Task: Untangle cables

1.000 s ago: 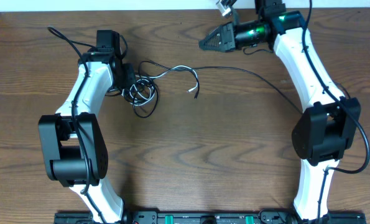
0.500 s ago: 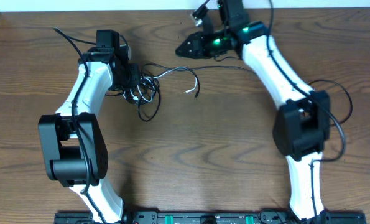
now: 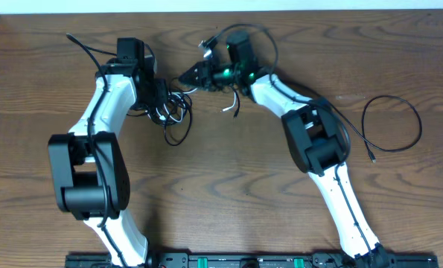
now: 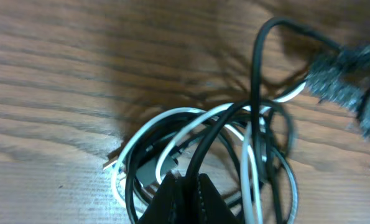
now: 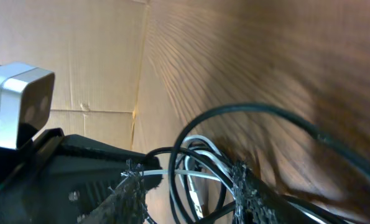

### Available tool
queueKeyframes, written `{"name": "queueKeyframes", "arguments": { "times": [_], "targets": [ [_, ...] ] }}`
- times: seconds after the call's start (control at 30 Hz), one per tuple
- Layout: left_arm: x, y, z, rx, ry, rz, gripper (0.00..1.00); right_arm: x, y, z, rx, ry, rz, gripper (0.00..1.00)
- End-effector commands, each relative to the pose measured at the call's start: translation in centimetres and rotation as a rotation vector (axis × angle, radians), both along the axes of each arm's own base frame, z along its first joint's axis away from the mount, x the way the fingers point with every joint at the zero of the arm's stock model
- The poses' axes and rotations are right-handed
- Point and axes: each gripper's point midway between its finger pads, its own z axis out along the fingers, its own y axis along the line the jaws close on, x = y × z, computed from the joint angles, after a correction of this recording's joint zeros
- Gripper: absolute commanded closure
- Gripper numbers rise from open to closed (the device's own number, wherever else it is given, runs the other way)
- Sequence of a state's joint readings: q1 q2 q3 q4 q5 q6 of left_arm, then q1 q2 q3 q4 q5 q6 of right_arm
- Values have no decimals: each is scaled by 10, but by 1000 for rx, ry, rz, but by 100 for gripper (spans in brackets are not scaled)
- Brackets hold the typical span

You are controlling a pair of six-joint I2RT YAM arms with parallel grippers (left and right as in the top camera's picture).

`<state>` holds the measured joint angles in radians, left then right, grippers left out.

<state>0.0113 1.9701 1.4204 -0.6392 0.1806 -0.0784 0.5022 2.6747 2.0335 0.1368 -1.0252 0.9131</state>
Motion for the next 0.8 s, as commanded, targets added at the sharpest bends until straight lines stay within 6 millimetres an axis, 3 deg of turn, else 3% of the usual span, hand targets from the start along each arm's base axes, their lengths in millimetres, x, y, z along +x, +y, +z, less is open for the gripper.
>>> {"name": "queueKeyframes", "arguments": {
  "times": [0.0,0.33,0.47,0.77],
  "targets": [
    [-7,4,-30,9,68,16,92,-1,11,-7,-12,88,-42,56],
    [-7,1,-39,3,78,-24,93,-2,34,-19,-75,40,-126,53],
    [-8,-19,-36,-94,63,-126,93,-2,41,-22,-99,3,-158,53],
    [-11,-19,-47,-89,87,-150,93,3,52,-32,-156,-38,-255,56]
  ]
}}
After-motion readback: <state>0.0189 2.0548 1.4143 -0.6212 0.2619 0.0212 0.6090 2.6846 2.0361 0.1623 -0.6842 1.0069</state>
